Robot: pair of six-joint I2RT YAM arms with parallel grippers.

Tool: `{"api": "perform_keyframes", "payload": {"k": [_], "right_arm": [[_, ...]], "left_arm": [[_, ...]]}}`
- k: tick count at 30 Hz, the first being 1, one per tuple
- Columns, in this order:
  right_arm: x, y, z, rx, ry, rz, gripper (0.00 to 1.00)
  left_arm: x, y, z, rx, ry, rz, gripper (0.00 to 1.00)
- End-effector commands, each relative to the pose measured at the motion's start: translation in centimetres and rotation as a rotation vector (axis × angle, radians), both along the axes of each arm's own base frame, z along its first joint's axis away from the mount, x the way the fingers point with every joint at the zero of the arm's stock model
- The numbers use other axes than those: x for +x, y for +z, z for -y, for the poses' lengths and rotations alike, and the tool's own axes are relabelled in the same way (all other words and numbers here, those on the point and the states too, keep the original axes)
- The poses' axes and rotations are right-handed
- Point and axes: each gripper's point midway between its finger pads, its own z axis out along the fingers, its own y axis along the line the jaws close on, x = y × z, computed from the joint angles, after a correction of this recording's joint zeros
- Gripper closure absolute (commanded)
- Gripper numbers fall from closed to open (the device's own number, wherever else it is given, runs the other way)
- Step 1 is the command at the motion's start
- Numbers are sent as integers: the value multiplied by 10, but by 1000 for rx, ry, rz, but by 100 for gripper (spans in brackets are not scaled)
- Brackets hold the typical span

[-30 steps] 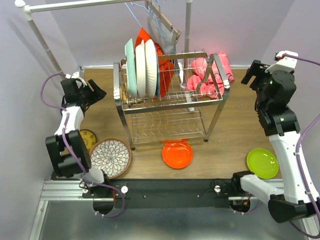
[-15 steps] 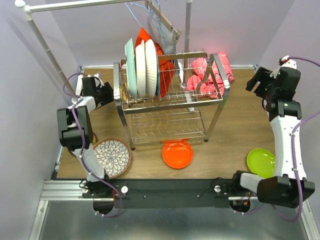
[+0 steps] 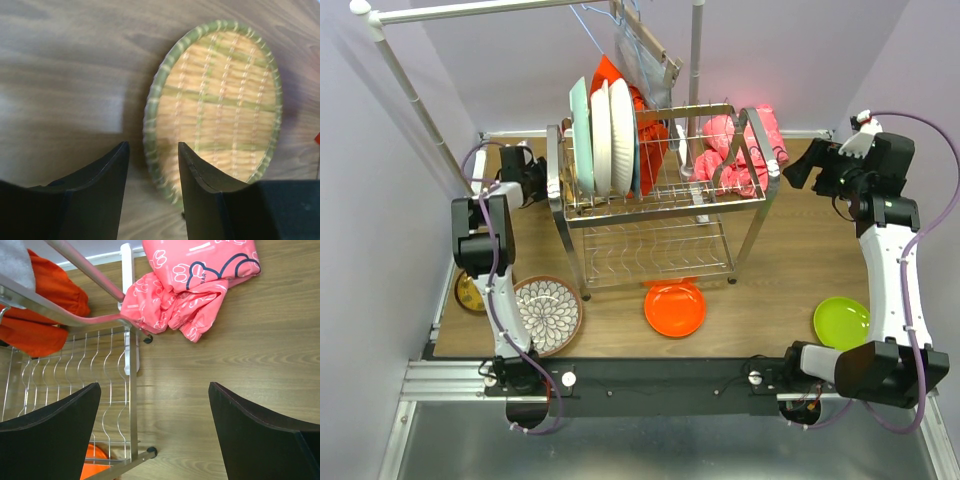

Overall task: Load the plates into the dish rack
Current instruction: Grab a plate with the left arm

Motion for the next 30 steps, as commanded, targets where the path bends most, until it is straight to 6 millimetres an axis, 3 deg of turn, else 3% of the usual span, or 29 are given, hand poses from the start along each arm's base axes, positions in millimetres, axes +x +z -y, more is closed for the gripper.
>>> {"api": "perform_keyframes", "payload": {"k": [1, 3, 6, 9, 10, 11, 14, 19, 23, 30], "right_arm": [[-3, -3, -3, 15, 36, -14, 3], [-2, 0, -5, 23, 42, -9, 3], [-1, 3, -5, 22, 42, -3, 3], [0, 5, -5, 23, 46, 4, 3], [0, 6, -5, 23, 48, 5, 3], [0, 8, -6, 22, 52, 12, 3], [-1, 12, -7, 12, 66, 29, 3], [-2, 25, -9, -14, 88, 70, 3], [-1, 37, -8, -32, 94, 106, 3], [10, 83, -2, -81, 82, 214, 3]], "left_arm": [[13, -8, 13, -25, -7, -7, 51], [16, -9, 11, -20, 7, -9, 52], [20, -9, 11, -19, 9, -7, 64], [21, -7, 11, -24, 13, -4, 83], [20, -6, 11, -27, 12, -3, 98], [20, -5, 12, -26, 11, -1, 100], [20, 10, 2, -36, 32, 45, 100], [8, 46, -45, -70, 118, 156, 100], [-7, 94, -74, -98, 128, 272, 100], [-41, 143, -91, -149, 126, 373, 100]]}}
